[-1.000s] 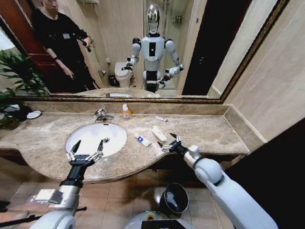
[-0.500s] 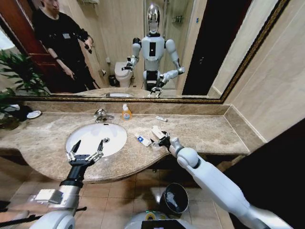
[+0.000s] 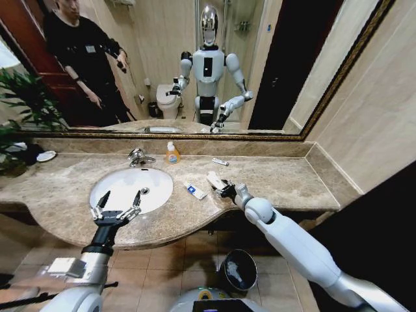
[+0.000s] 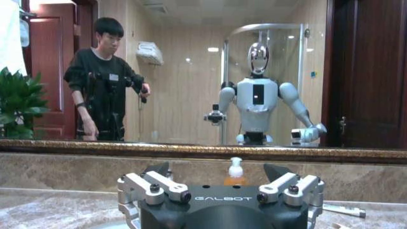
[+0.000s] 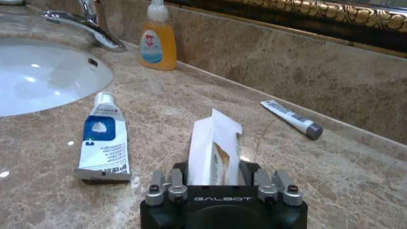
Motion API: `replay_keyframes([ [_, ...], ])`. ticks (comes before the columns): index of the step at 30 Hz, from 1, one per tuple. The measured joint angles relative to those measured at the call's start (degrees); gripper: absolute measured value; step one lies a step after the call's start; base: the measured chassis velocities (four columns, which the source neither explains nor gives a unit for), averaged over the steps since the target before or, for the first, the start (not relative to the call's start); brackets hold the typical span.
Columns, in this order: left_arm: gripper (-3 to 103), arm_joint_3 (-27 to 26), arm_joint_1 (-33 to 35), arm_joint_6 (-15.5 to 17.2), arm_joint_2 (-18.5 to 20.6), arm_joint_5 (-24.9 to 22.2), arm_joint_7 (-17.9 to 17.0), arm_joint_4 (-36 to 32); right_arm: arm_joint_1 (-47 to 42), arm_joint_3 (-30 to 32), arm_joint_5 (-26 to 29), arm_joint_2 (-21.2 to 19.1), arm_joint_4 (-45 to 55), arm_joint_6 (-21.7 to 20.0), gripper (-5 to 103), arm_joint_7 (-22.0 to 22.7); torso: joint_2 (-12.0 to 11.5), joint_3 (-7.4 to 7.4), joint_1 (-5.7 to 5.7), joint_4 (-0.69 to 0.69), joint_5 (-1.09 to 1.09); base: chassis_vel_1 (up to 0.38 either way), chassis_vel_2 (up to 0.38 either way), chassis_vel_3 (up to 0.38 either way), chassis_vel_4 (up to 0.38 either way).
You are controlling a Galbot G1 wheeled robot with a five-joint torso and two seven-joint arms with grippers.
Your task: Pick up the trash from the sink and place it in the trash bin.
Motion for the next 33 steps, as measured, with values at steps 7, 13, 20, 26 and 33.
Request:
replay_keyframes([
  [7, 100, 0.0, 0.0, 0.0, 0.0, 0.0, 0.0, 0.0, -2.8, 4.1, 0.0, -1.4, 3.6, 0.8, 36, 0.4, 0.0, 0.0, 0.0, 0.01, 0.02, 0.0, 0.0, 0.0, 0.0],
  [13, 100, 0.0, 0.0, 0.0, 0.0, 0.0, 0.0, 0.0, -11.0, 14.7, 2.0, -6.1, 10.9, 4.7, 20, -4.4, 0.0, -0.01, 0.0, -0.01, 0.0, 0.0, 0.0, 0.0, 0.0],
  [20, 100, 0.0, 0.0, 0.0, 0.0, 0.0, 0.0, 0.0, -17.8, 23.8, 2.6, -11.1, 11.5, 10.2, 5, -13.5, 0.0, -0.01, -0.01, -0.03, 0.02, 0.0, 0.0, 0.0, 0.0],
  [26, 100, 0.0, 0.0, 0.0, 0.0, 0.0, 0.0, 0.0, -14.8, 19.6, 0.7, -8.3, 11.5, 6.8, 2, -13.5, 0.0, 0.0, 0.0, 0.03, -0.01, 0.0, 0.0, 0.0, 0.0],
  [33, 100, 0.0, 0.0, 0.0, 0.0, 0.0, 0.0, 0.0, -12.9, 15.8, -2.1, -7.0, 9.8, 6.4, 24, -13.2, 0.0, 0.0, 0.0, 0.0, 0.0, 0.0, 0.0, 0.0, 0.0],
])
